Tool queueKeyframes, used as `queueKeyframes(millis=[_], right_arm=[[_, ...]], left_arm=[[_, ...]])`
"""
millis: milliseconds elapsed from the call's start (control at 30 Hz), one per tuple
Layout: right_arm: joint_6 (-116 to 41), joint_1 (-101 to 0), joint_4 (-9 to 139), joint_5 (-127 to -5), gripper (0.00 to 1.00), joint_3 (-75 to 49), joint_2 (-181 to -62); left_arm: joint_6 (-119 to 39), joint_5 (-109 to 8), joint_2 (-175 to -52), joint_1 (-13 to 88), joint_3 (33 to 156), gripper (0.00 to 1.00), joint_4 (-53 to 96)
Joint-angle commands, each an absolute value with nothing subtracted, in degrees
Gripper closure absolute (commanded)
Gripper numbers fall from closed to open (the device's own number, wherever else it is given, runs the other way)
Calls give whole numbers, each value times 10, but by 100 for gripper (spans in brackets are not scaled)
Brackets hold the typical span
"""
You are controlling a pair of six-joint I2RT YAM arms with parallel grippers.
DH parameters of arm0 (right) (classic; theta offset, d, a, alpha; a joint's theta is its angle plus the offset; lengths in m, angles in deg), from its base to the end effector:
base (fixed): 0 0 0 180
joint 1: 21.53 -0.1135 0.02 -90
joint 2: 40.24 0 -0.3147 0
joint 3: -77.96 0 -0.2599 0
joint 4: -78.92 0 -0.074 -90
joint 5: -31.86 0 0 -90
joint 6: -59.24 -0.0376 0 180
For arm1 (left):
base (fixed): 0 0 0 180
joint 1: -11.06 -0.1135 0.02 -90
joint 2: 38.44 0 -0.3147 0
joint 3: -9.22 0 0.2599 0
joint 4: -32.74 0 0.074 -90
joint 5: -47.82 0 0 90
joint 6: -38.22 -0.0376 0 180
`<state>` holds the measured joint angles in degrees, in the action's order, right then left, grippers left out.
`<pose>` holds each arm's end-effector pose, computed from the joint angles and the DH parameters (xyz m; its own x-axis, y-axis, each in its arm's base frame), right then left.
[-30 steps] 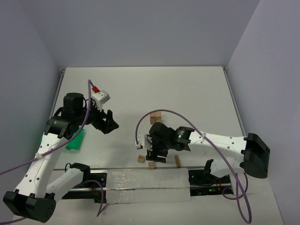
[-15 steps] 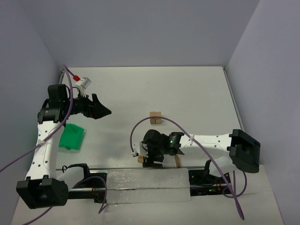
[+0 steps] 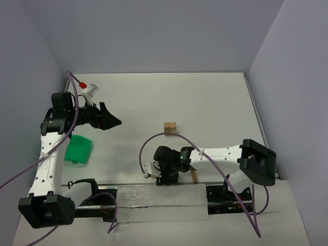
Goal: Build the wood block tower
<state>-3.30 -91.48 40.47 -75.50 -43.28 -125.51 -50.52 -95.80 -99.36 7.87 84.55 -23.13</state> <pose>0.0831 0.2604 0.2116 0.1578 -0.8514 -0.5002 -0.9772 -0.2074 0.0447 0.1923 -0.0196 0.3894 -0.6734 -0.0506 -0.7375 0.5547 0.6248 -0.5494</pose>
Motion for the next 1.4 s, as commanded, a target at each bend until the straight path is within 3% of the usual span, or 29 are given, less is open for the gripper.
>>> queueKeyframes(millis=[0, 400, 633, 867, 1367], right_arm=[[-20, -919, 412, -764, 50, -422, -1259], [-56, -912, 402, -742, 83, -388, -1286], [-89, -907, 402, -725, 92, -367, -1296], [-113, -906, 397, -708, 97, -345, -1319], [-155, -902, 396, -684, 97, -302, -1363]], left_arm=[[-510, -962, -992, 71, 855, 1, -201], [-504, -952, -992, 64, 843, 1, -188], [-504, -949, -993, 62, 843, 1, -188], [-504, -947, -993, 62, 845, 1, -188], [-479, -950, -995, 56, 843, 1, -177]])
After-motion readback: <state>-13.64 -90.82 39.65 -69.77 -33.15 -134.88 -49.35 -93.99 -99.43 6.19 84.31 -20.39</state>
